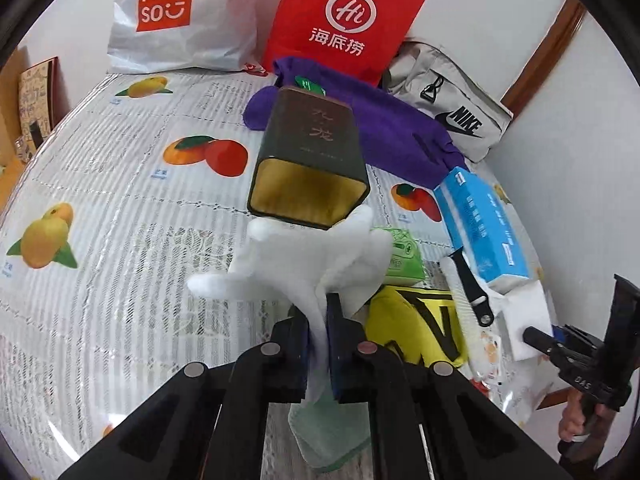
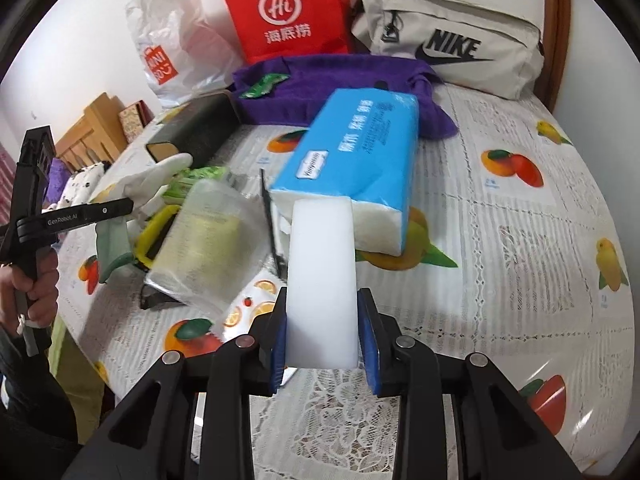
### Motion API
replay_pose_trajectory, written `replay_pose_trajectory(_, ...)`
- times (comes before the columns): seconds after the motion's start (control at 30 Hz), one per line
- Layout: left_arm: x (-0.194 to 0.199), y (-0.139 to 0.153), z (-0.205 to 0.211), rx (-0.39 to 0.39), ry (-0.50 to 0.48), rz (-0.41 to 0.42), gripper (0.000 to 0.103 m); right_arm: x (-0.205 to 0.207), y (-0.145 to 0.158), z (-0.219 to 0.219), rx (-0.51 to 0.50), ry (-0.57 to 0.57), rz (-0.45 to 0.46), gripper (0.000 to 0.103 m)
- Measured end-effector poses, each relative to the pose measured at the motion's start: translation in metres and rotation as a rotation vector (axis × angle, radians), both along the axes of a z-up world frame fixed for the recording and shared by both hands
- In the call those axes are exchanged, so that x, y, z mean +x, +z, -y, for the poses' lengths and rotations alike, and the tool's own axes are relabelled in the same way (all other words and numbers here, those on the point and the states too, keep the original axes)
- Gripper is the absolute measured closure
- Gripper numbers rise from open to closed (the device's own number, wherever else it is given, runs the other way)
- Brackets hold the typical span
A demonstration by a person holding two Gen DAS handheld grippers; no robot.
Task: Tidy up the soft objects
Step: 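Lift the white glove with the left tool while the right tool holds the sponge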
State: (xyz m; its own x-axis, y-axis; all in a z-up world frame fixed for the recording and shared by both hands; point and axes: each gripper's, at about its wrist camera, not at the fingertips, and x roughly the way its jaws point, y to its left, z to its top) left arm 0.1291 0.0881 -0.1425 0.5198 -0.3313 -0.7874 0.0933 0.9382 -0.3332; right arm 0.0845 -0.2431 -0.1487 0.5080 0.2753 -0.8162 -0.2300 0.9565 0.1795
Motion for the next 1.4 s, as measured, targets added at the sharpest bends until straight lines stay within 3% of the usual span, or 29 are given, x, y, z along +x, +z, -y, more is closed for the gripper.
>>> replay_pose_trajectory(0.07,-0.003,-0.004,0.001,0.031,-0.008,-0.022,0.090,0.000,-0.002,0.000,-0.005,0.001,-0.002,0.072)
replay_pose_trajectory(0.2,-0.014,-0.019,-0.001,0.109,0.024,-0.078,0.053,-0.001,-0.007,0.003,0.003,-0.007,-0.015,0.072)
replay_pose_trajectory(0.23,-0.018,-0.020,-0.002,0.118,0.029,-0.087,0.048,-0.001,-0.007,0.004,0.004,-0.007,-0.017,0.072)
replay_pose_trajectory(0.4,-0.031,-0.024,0.007,0.171,0.016,-0.083,0.045,-0.001,-0.011,0.005,0.010,-0.007,-0.021,0.072)
replay_pose_trajectory(0.47,-0.034,-0.025,0.019,0.219,-0.012,-0.063,0.045,-0.001,-0.012,0.004,0.013,-0.003,-0.022,0.072)
replay_pose_trajectory(0.5,-0.035,-0.025,0.024,0.232,-0.026,-0.048,0.058,-0.001,-0.012,0.004,0.014,-0.001,-0.022,0.072)
replay_pose_trajectory(0.53,-0.036,-0.025,0.027,0.238,-0.036,-0.038,0.086,-0.002,-0.012,0.003,0.016,0.002,-0.022,0.072)
replay_pose_trajectory(0.57,-0.036,-0.025,0.030,0.233,-0.061,-0.038,0.093,-0.003,-0.012,0.003,0.017,0.004,-0.020,0.072)
replay_pose_trajectory(0.63,-0.035,-0.021,0.031,0.197,-0.081,-0.026,0.094,-0.004,-0.011,0.004,0.020,0.005,-0.018,0.072)
replay_pose_trajectory(0.83,-0.039,0.019,0.003,0.078,0.016,0.081,0.094,-0.010,-0.001,0.011,0.032,-0.006,0.009,0.072)
replay_pose_trajectory(0.97,-0.041,0.041,-0.009,-0.002,0.028,0.124,0.094,-0.013,0.011,0.014,0.037,-0.010,0.037,0.072)
replay_pose_trajectory(1.1,-0.040,0.055,-0.012,-0.012,0.037,0.158,0.094,-0.016,0.025,0.015,0.041,-0.003,0.069,0.072)
replay_pose_trajectory(1.27,-0.039,0.065,-0.018,-0.104,0.026,0.172,0.094,-0.015,0.039,0.015,0.054,-0.002,0.093,0.072)
replay_pose_trajectory(1.4,-0.034,0.072,-0.016,-0.099,0.023,0.179,0.094,-0.010,0.049,0.015,0.066,0.004,0.113,0.072)
